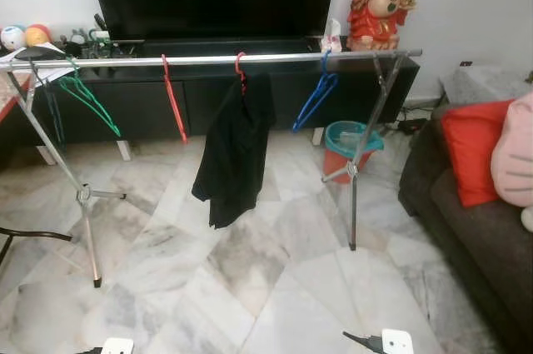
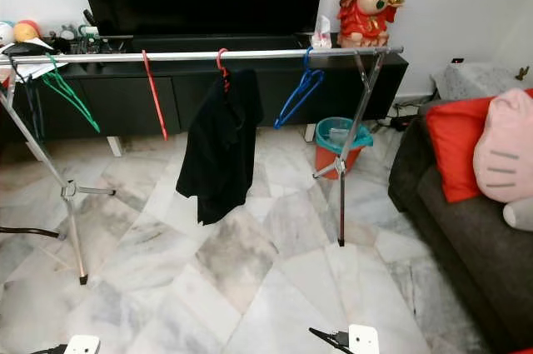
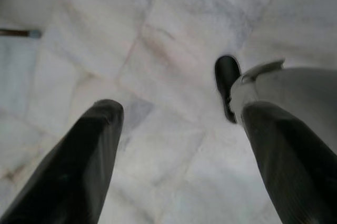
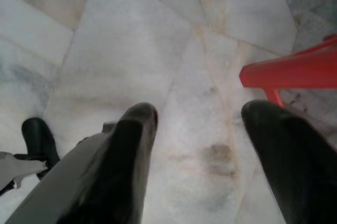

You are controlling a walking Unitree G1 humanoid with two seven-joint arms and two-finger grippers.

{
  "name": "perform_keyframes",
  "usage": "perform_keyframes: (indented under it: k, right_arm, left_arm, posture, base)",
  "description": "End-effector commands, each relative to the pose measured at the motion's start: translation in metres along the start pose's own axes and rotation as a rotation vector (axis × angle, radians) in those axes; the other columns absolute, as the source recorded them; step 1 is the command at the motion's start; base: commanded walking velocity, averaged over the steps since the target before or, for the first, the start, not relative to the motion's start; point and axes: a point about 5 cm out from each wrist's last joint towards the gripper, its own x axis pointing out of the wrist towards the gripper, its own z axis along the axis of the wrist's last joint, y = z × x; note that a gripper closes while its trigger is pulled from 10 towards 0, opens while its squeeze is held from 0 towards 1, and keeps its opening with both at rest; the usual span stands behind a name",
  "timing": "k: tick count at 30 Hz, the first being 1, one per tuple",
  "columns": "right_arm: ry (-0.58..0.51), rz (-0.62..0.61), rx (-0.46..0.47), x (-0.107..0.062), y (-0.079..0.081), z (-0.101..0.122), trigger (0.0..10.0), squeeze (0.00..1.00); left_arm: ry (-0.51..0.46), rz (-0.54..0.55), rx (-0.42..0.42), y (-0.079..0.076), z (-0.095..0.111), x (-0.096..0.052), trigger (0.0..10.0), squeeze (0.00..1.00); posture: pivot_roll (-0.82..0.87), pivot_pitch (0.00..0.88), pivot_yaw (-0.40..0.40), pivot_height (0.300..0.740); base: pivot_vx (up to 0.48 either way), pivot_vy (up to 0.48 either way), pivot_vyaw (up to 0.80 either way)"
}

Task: Hang hanger

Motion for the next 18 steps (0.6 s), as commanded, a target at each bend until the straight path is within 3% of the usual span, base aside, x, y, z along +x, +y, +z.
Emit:
perform_keyframes:
  k: [1,13,18]
  right_arm:
    - [-0.008,0.000,-0.002,0.0003,0.0001,0.0025,10.0,0.00]
    - [-0.004,0.006,0.007,0.0003,0.0006,0.0022,10.0,0.00]
    - [0.000,0.008,0.000,0.0003,0.0011,0.0022,10.0,0.00]
  left_arm:
    - [0.014,0.004,0.019,0.0015,-0.0024,-0.0005,10.0,0.00]
    - [0.012,-0.007,0.009,0.0008,-0.0022,-0.0005,10.0,0.00]
    - [0.011,-0.006,0.008,0.0011,-0.0021,-0.0005,10.0,0.00]
  posture:
    - [-0.08,0.000,-0.028,0.732]
    - [-0.08,0.000,-0.028,0.732]
    - [-0.09,0.000,-0.026,0.732]
  base:
    - [0.000,0.000,0.00]
    - [0.000,0.000,0.00]
    - [0.000,0.000,-0.75]
